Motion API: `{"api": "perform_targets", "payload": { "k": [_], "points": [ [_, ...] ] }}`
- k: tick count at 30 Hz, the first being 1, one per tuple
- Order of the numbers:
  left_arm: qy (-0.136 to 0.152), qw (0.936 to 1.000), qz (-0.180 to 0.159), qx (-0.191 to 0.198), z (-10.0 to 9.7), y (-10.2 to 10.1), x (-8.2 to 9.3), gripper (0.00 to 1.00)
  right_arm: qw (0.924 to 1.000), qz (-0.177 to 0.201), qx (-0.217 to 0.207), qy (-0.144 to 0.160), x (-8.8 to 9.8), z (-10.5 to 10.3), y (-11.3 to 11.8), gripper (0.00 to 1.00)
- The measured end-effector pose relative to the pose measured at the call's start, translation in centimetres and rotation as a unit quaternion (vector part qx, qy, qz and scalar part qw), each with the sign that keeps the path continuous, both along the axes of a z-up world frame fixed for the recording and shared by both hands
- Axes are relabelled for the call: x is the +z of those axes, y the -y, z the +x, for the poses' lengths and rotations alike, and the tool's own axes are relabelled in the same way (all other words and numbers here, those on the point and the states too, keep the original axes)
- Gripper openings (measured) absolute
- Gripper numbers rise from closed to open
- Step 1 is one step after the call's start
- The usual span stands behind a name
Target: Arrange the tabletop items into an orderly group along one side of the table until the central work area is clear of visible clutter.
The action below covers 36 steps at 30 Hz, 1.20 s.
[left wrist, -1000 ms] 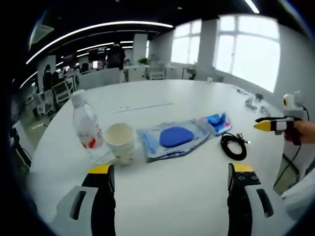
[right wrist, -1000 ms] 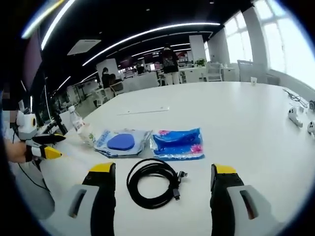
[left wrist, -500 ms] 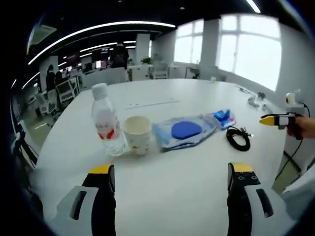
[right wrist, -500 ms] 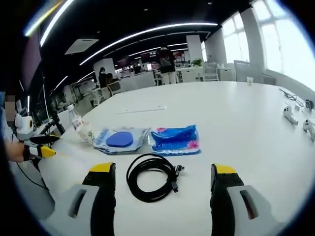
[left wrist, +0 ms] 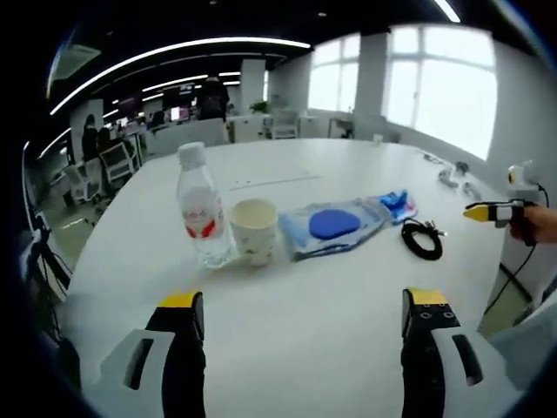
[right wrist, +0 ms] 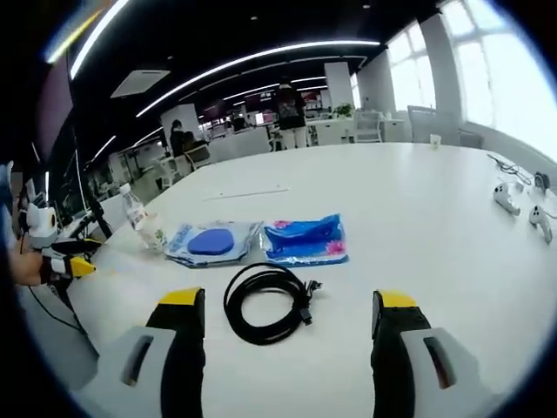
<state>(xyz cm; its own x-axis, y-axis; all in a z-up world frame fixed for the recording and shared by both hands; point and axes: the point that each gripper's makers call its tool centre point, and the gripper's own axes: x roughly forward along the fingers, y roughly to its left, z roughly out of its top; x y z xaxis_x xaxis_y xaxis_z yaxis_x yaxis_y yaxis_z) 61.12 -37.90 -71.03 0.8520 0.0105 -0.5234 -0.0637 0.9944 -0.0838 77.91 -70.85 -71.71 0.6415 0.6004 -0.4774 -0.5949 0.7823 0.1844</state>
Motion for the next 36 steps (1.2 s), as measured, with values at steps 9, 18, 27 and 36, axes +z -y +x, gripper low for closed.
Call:
{"api": "perform_targets", "payload": {
  "k": [9, 18, 27, 36],
  "points": [
    [-0.002, 1.0000, 0.000, 0.008, -1.8, -0.9, -0.3, 0.90, 1.0000, -0.004, 0.000, -0.007, -0.7, -1.0, 0.2, 0.77],
    [-0.005, 0.9999, 0.001, 0.014, -3.0, -2.0, -0.7, 0.90, 0.9999, -0.009, 0.003, -0.009, -0.9, -1.6, 0.3, 0.76],
    [-0.006, 0.9999, 0.000, 0.014, -3.1, -2.5, -0.8, 0.90, 0.9999, -0.009, 0.003, -0.011, -1.1, -1.7, -0.2, 0.76],
    [-0.010, 0.9999, -0.003, 0.012, -3.0, -2.6, -1.2, 0.90, 0.9998, -0.011, -0.002, -0.019, -1.6, -1.7, -0.1, 0.75]
  ]
}}
